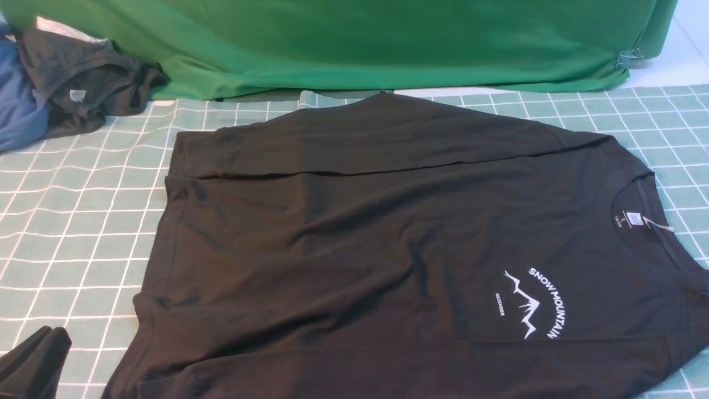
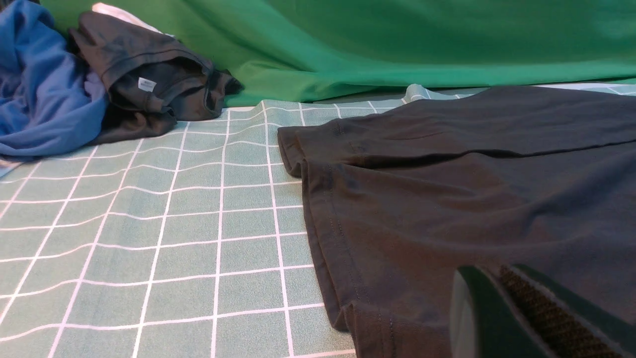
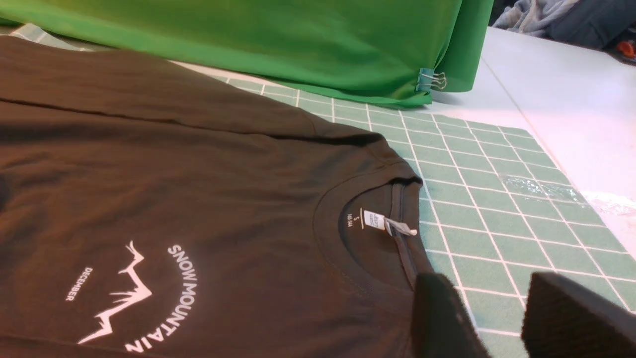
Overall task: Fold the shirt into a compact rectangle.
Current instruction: 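Grasp the left edge of the dark T-shirt lying flat on the table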
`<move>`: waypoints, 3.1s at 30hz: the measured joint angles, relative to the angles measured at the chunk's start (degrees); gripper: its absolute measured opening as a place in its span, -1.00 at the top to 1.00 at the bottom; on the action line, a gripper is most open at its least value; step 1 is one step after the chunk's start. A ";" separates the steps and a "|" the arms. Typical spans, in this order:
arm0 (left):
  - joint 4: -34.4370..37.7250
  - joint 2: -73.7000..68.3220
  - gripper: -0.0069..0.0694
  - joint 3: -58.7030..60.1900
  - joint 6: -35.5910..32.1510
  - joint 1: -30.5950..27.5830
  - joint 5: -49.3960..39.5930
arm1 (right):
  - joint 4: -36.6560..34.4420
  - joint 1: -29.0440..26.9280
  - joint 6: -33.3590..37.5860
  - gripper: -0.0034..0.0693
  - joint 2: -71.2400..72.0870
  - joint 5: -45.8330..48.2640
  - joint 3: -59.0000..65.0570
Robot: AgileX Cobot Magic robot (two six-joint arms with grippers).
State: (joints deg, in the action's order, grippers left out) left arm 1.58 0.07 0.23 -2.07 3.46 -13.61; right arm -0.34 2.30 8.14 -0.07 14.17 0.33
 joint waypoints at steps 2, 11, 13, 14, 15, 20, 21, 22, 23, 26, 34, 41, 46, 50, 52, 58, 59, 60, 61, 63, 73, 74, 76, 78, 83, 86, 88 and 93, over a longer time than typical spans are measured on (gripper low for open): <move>0.00 0.00 0.78 0.00 0.00 0.00 0.00 | 0.00 0.00 0.00 0.23 0.00 0.00 0.00; 0.00 0.00 0.78 0.00 0.00 0.00 -0.04 | 0.00 0.00 0.00 0.23 0.00 0.00 0.00; 0.00 0.00 0.78 0.00 0.00 0.00 -0.11 | 0.00 0.00 0.00 0.23 0.00 0.00 0.00; 0.00 0.00 0.78 0.00 0.00 0.00 -0.11 | 0.00 0.00 0.00 0.23 0.00 0.00 0.00; 0.00 0.00 0.78 0.00 0.00 0.00 -0.11 | 0.00 0.00 0.00 0.23 0.00 0.00 0.00; -3.31 0.00 0.78 0.00 -1.07 0.00 0.84 | 0.00 0.00 0.00 0.23 0.00 0.00 0.00; -3.30 0.00 0.78 0.00 -1.07 0.00 1.68 | 0.00 0.00 0.00 0.23 0.00 0.00 0.00; -2.49 0.00 0.78 0.00 -1.07 0.00 2.32 | 0.00 0.00 0.00 0.23 0.00 0.00 0.00; -0.04 0.00 0.78 0.00 -0.83 0.00 3.98 | 0.00 0.00 0.00 0.23 0.00 0.00 0.00; 7.81 0.00 0.78 0.00 0.81 0.00 8.82 | 0.00 0.00 0.00 0.23 0.00 0.00 0.00; 20.10 0.00 0.78 0.00 5.43 0.00 21.44 | 0.34 0.00 0.07 0.23 0.00 -0.50 0.00; 20.23 0.00 0.78 -0.17 22.03 0.00 44.29 | -6.85 0.00 -15.62 0.23 0.00 -14.97 0.27; 18.19 -2.84 0.78 -11.55 29.92 0.00 33.46 | -8.51 0.00 -29.34 0.23 0.00 -23.72 0.27; 15.73 -11.89 0.78 -24.03 29.56 0.00 10.77 | -8.80 0.00 -30.41 0.23 0.00 -23.83 0.27; 15.21 -18.91 0.78 -29.73 24.86 0.00 -1.51 | -8.80 0.00 -30.78 0.24 0.00 -24.68 0.27; 14.75 -42.42 0.78 -37.60 10.38 0.00 -29.09 | -8.91 0.77 -39.36 0.31 0.07 -24.28 -1.00; 14.48 -46.51 0.78 -37.60 9.07 0.00 -31.68 | -8.91 1.49 -39.62 0.38 0.05 -21.12 -2.74; 13.78 -50.46 0.78 -37.53 7.91 0.00 -33.67 | -8.96 2.23 -39.24 0.45 -0.18 -18.06 -4.63; 12.98 -54.30 0.78 -37.32 7.28 0.00 -34.93 | -8.95 3.33 -37.65 0.56 -0.88 -14.17 -7.41; 11.16 -59.80 0.78 -36.91 6.57 0.00 -36.02 | -9.02 5.74 -32.98 0.72 -3.21 -5.86 -13.05; 5.47 -78.90 0.78 -36.54 5.94 0.00 -31.72 | -9.13 18.04 -19.39 0.85 -23.07 20.40 -33.33; 5.35 -80.40 0.78 -36.54 5.35 0.00 -31.33 | -9.13 19.00 -18.99 0.85 -24.59 20.50 -33.60; 5.29 -81.95 0.78 -36.54 4.36 0.00 -31.17 | -9.13 20.13 -18.33 0.84 -26.31 20.58 -33.81; 5.22 -82.71 0.78 -36.54 4.20 0.23 -31.12 | -9.13 20.59 -18.15 0.84 -27.16 20.58 -33.81; 2.26 -82.86 0.78 -36.54 3.92 6.17 -30.93 | -9.25 20.79 -17.54 0.82 -28.86 20.17 -33.81; 0.64 -82.86 0.78 -36.54 5.99 10.77 -30.93 | -9.25 20.79 -17.03 0.81 -28.86 19.39 -33.81; -3.28 -82.86 0.78 -36.54 11.74 14.36 -30.93 | -9.25 20.79 -16.68 0.81 -28.91 18.97 -33.81; -13.65 -82.86 0.70 -36.54 25.05 15.24 -30.93 | -9.25 20.79 -16.44 0.80 -28.91 18.90 -33.81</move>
State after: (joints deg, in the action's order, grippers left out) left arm -12.07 -82.80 -36.30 22.98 18.70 -44.53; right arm -9.59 23.09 -8.31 -28.98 33.07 -33.48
